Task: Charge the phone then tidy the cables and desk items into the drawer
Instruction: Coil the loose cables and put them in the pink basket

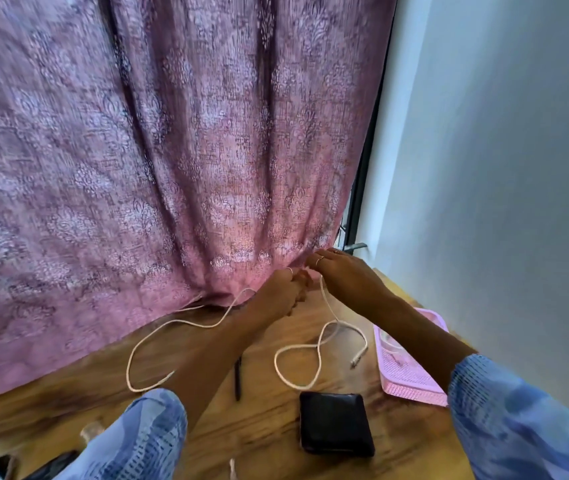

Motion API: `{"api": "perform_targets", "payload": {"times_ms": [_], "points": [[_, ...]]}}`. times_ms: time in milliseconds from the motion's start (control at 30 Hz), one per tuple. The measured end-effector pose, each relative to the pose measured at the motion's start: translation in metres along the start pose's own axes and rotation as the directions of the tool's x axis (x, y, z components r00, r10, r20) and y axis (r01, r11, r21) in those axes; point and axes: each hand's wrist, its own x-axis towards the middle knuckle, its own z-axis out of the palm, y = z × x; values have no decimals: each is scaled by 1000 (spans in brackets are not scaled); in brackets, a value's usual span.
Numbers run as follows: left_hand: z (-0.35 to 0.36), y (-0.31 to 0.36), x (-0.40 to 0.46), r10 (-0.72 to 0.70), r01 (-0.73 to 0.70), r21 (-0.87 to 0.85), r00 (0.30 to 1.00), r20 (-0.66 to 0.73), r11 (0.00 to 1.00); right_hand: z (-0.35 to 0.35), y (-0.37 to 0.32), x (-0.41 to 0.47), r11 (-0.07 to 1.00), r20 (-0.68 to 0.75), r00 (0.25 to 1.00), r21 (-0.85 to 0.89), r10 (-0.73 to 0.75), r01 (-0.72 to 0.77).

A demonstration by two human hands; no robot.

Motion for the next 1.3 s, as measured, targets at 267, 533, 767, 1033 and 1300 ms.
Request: {"api": "perform_targets", "payload": {"times_ms": [267, 533, 767, 1033, 1300], "points": [[-15, 38, -16, 107, -44, -773, 994, 31, 633, -2, -25, 26, 962, -163, 967, 223, 195, -157], [-40, 88, -25, 391, -279, -838, 916, -87, 469, 4, -16, 32, 951, -150, 947, 165, 285, -261], [-80, 108, -15, 397, -358, -814, 901, -173, 458, -1, -28, 28, 941, -63, 984, 309, 166, -139], [-76, 111, -20, 407, -467, -417, 884, -228, 780, -27, -66, 37, 955, -105, 994, 292, -23, 53], [-76, 85, -24, 527, -311, 614, 825, -205, 726, -64, -68, 41, 890, -183, 977, 456, 114, -18]]}}
